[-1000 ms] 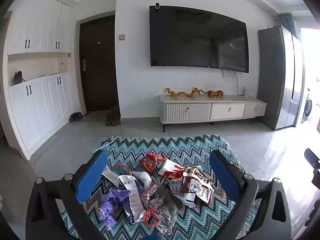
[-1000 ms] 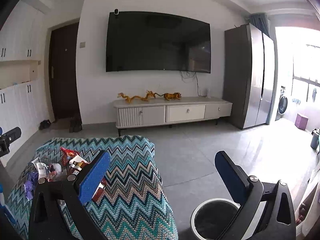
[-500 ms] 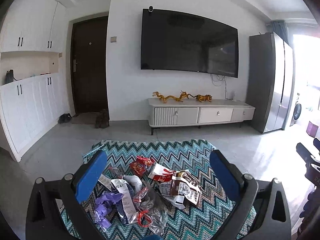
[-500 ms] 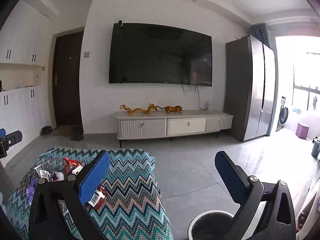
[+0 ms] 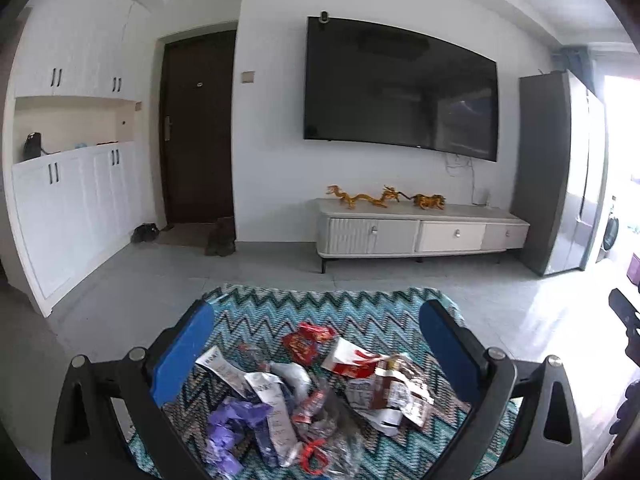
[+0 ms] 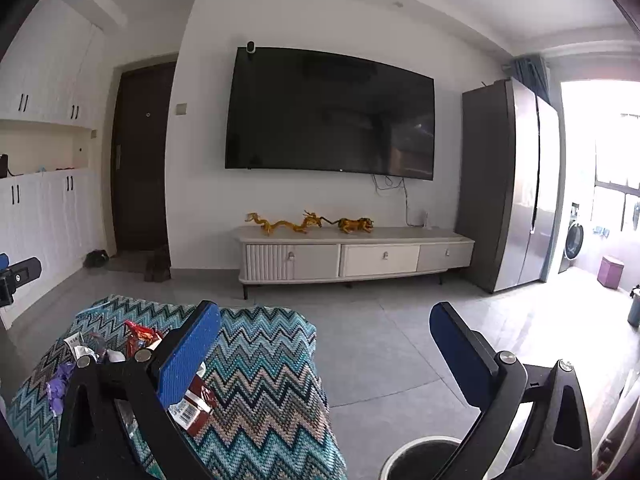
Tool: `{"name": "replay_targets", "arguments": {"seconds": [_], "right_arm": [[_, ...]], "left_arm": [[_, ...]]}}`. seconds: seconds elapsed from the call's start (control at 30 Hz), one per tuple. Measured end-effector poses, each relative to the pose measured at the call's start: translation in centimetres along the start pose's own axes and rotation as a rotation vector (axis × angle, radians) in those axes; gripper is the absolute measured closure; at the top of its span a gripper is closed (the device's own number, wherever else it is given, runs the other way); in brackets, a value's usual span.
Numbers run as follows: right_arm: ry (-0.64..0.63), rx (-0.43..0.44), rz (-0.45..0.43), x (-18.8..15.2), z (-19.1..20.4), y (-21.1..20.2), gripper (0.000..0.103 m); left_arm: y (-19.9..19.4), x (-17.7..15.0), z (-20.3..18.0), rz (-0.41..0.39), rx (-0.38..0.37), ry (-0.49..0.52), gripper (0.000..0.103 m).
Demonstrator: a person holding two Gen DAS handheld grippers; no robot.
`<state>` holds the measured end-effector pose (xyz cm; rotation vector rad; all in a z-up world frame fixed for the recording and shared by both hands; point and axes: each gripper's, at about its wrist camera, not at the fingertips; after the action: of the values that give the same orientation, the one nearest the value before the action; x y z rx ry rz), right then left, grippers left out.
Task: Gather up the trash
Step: 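Grasp the white-and-blue printed bag with the left tool while the right tool grasps the brown snack wrapper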
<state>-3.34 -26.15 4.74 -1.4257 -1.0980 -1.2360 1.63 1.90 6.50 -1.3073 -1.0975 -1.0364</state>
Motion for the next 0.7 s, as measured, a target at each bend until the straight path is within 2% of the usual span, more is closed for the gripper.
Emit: {"name": "replay_targets", "arguments": {"seconds": [0.13, 0.27, 0.37, 0.53, 0.63, 0.7], "right_arm": [[0.041, 0.08, 0.034, -1.1, 0.5, 1.9, 0.0], [0.088, 0.2, 0.156, -3.6, 2.0, 5.0, 0.0], [0.054, 0.251, 0.226, -5.3, 4.0, 7.0, 0.0], [-0.003, 0.375, 0.331, -8.0, 7.5, 9.6, 0.0], [-0.051, 0.43, 0.388, -9.6, 9.4, 10.9, 0.0], [-0.065, 0.472, 0.426, -10.6, 10.4, 11.9, 0.002]], "left_arm": [[1.4, -0.5, 3.0, 0.034, 0.054, -0.013, 0.0], [3.0, -2.3, 7.1, 0.103, 0.099, -0.031, 0.0], [4.1, -4.4, 9.8, 0.175, 0.1, -0.055, 0.0], [5.1, -8.8, 11.4, 0.329, -0.012, -0.112, 0.001], [5.3, -11.2, 10.8, 0.421, -0.127, -0.176, 0.015], [6.0, -12.6, 9.8, 0.478, -0.183, -0.2, 0.028]]}}
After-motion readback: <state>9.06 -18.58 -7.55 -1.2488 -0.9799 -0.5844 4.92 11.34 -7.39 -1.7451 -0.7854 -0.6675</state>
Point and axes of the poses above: each gripper's, at about its wrist camera, not at the fingertips, and y roughly the way its jaws point, z to its left, x to its top, and after that the axes turned 10 degrees about -z, right-handed
